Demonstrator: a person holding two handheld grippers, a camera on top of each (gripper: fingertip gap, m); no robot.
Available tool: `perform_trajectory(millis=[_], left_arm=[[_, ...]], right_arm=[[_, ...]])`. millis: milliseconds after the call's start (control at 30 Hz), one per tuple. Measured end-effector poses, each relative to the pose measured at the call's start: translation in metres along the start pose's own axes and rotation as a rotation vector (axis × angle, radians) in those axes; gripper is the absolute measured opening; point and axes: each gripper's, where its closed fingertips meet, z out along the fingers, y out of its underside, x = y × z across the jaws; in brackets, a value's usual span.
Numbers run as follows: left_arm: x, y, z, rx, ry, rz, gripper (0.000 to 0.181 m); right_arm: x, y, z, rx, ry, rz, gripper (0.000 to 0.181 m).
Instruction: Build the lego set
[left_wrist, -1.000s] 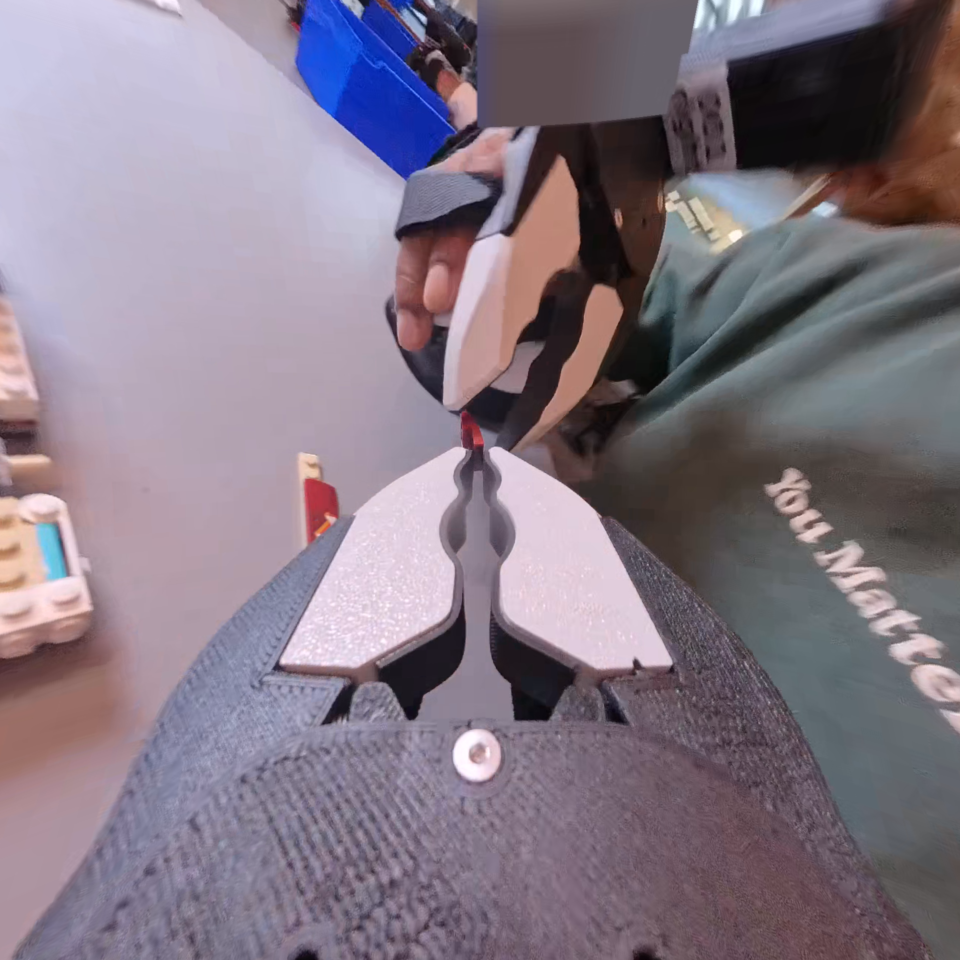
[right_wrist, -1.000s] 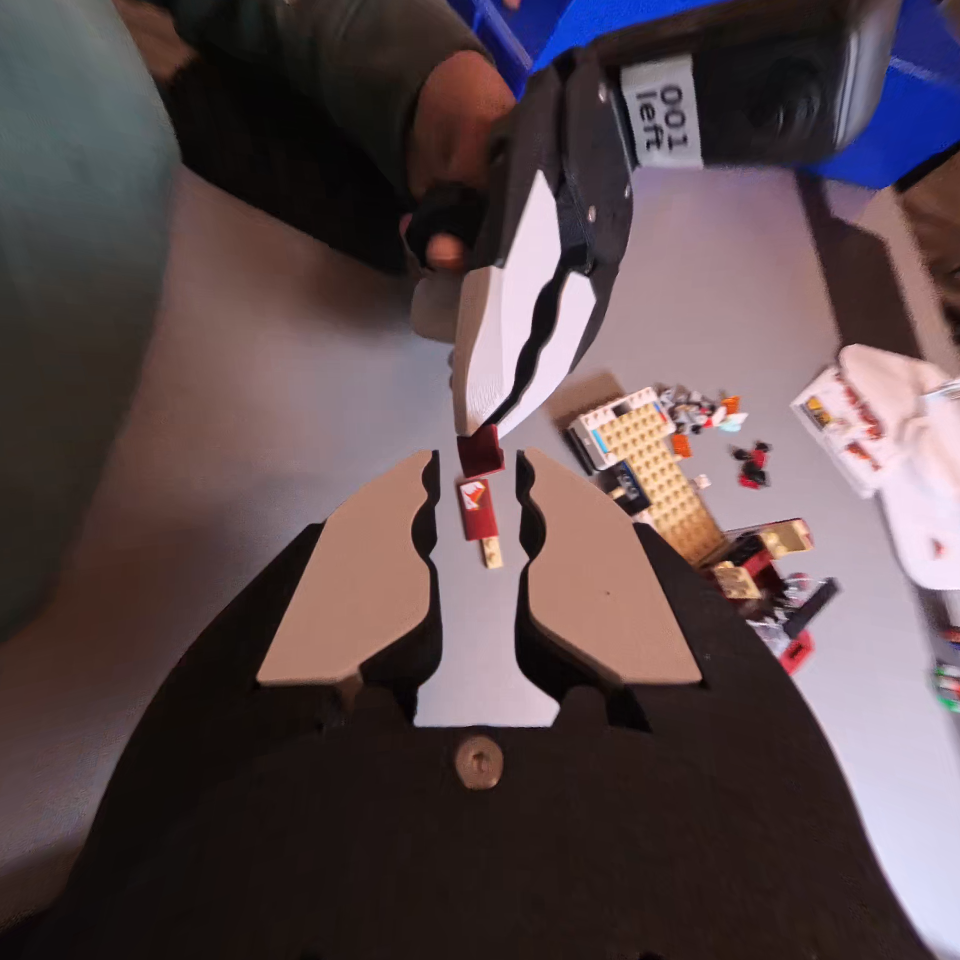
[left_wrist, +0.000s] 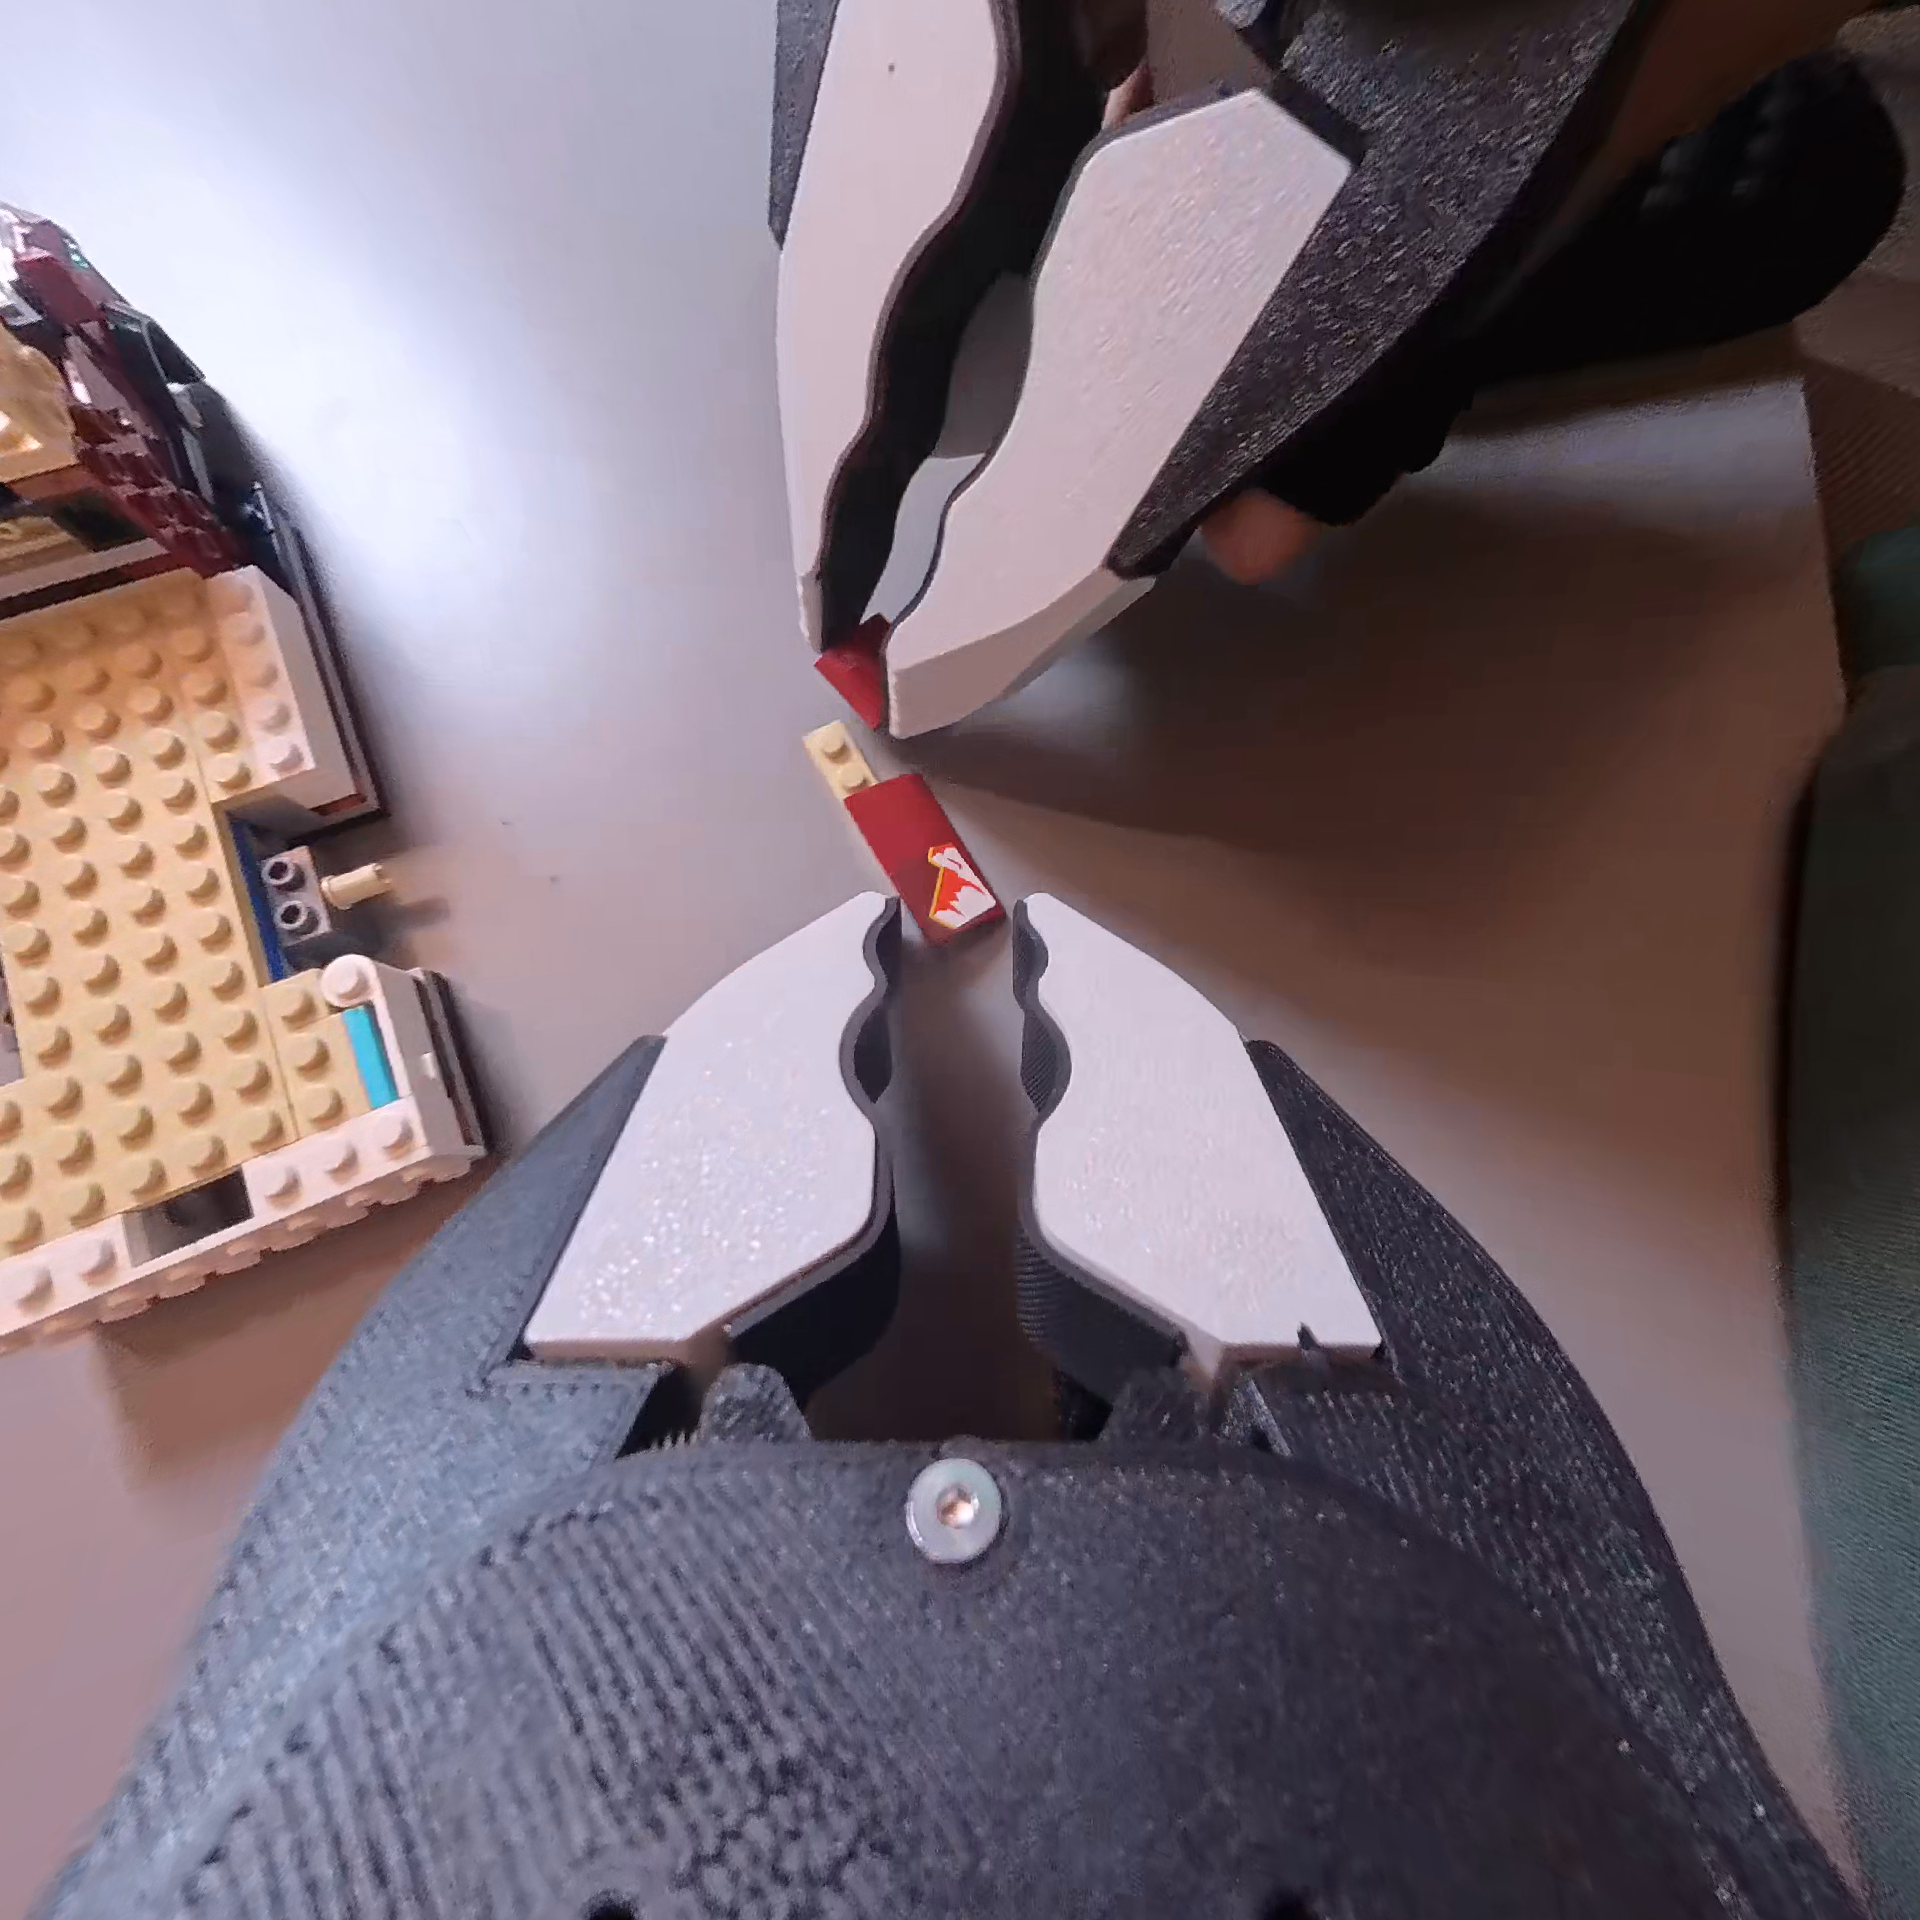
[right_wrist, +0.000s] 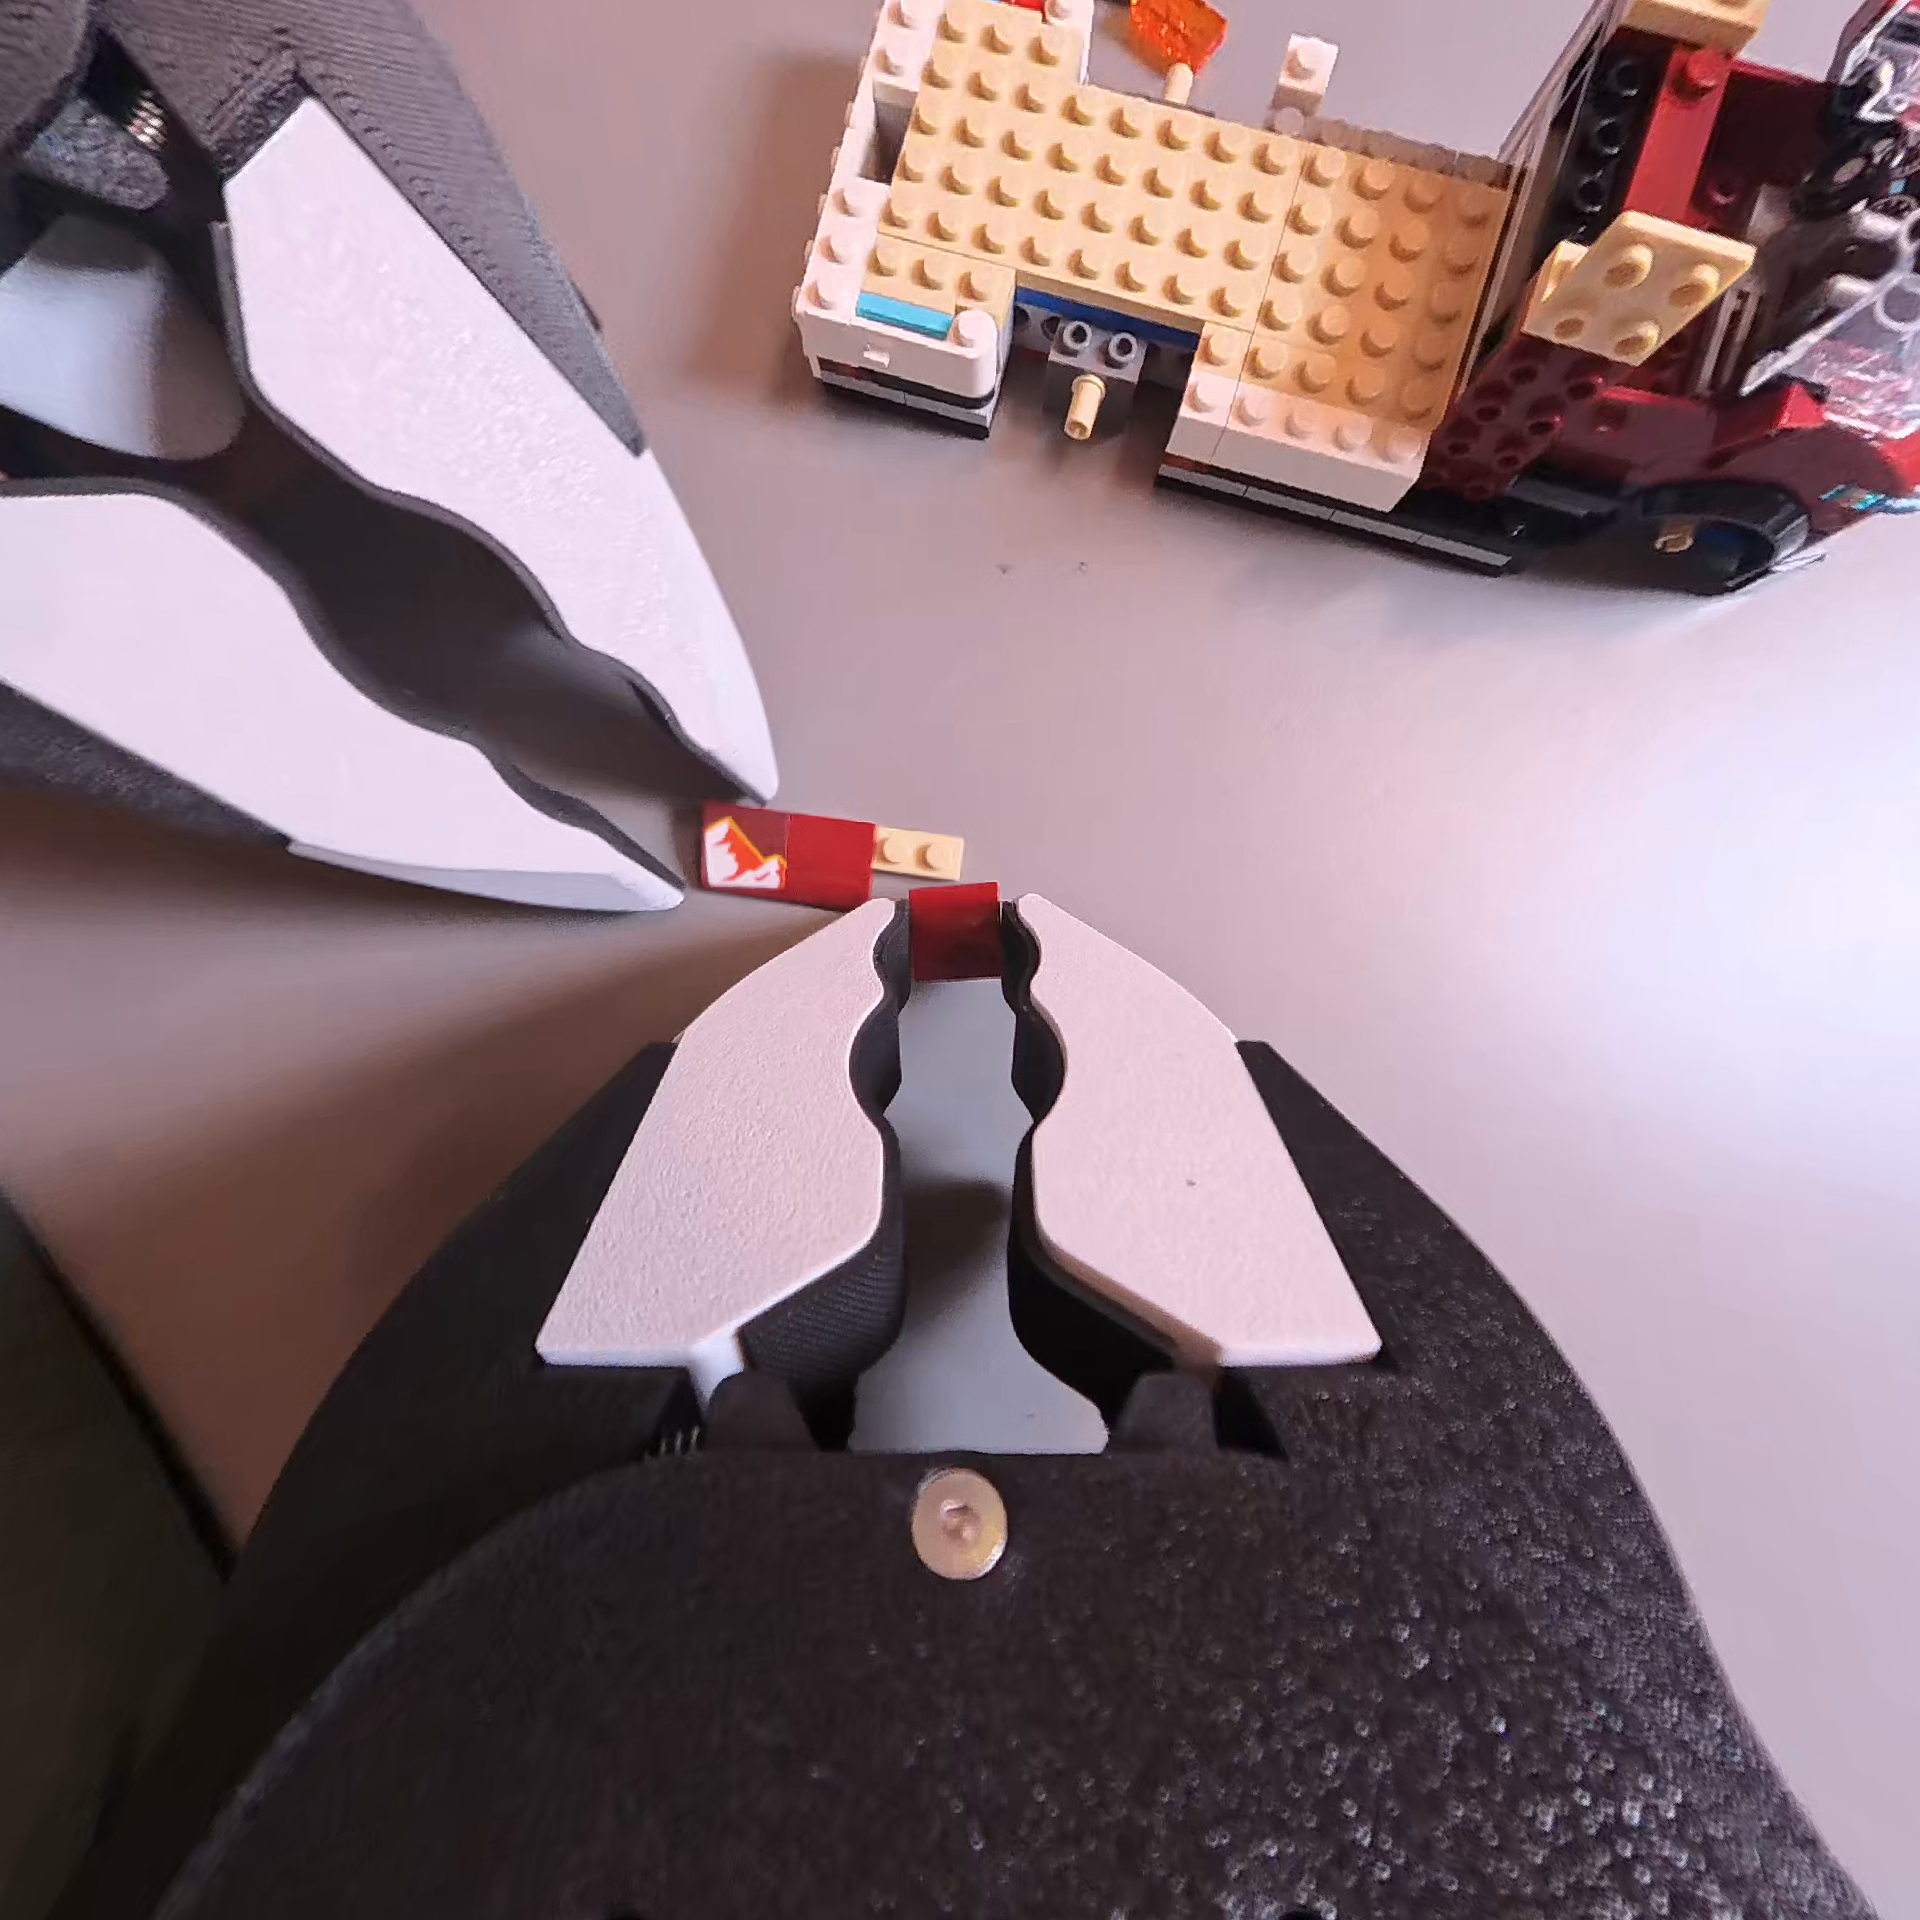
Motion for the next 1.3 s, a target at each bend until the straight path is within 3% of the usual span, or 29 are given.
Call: perform_trajectory(millis=[900,1300], left_arm=[[-0.007,0.001,-0.001,0.016,-0.044,0.026,0.021],[-0.003,0.001,0.0,0.02,-0.032,0.075,0.025]], right_arm=[[-0.007,-0.01,0.005,-0.025,-0.1,-0.005,0.024],[-0.004,0.0,0.001,-0.063,-0.208,-0.319,0.023]])
